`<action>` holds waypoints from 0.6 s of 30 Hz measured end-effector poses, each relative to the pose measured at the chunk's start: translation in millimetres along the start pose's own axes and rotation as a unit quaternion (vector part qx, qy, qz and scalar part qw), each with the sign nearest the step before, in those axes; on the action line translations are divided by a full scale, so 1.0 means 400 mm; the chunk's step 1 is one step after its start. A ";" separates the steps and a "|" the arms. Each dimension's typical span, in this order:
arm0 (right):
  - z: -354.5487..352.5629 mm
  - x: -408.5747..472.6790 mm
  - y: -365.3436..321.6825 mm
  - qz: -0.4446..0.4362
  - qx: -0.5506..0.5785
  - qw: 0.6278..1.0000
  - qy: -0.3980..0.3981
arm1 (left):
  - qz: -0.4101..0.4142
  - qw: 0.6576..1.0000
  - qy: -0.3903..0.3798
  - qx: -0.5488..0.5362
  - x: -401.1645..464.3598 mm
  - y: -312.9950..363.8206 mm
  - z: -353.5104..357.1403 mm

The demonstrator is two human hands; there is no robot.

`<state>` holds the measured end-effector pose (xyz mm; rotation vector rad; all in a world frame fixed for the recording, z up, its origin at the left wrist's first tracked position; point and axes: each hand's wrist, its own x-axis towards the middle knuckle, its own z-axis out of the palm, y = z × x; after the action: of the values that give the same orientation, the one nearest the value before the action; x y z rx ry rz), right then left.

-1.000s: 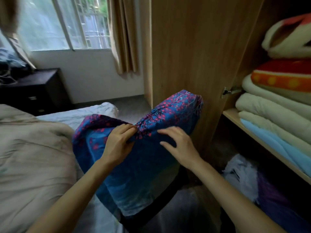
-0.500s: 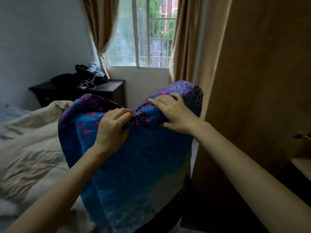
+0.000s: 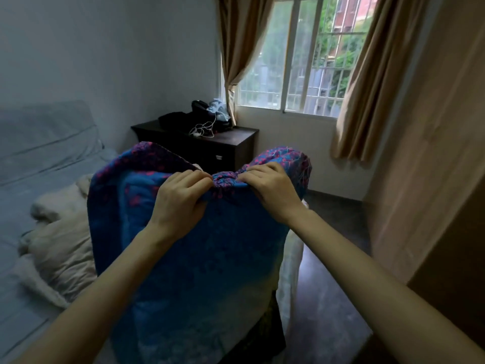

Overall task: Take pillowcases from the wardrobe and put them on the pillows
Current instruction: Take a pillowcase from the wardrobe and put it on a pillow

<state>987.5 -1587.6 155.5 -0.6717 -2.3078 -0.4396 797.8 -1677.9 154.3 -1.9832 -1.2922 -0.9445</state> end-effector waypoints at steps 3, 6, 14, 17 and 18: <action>0.075 0.040 0.030 0.000 0.005 0.997 0.080 | -0.034 0.999 0.005 0.004 0.015 -0.046 0.036; 0.127 0.076 0.064 0.008 0.016 0.991 0.129 | -0.058 0.998 0.003 0.011 0.052 -0.076 0.068; 0.199 0.149 0.184 0.073 0.032 0.982 0.170 | -0.081 0.997 0.000 0.018 0.173 -0.112 0.178; 0.218 0.177 0.227 0.089 0.048 0.976 0.190 | -0.083 0.996 0.012 0.022 0.215 -0.124 0.219; 0.225 0.189 0.244 0.091 0.053 0.975 0.197 | -0.083 0.996 0.013 0.024 0.230 -0.132 0.235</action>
<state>948.9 -1439.5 156.4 -0.6689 -1.8641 -0.3280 797.2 -1538.7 179.3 -1.8422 -1.4692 -1.0037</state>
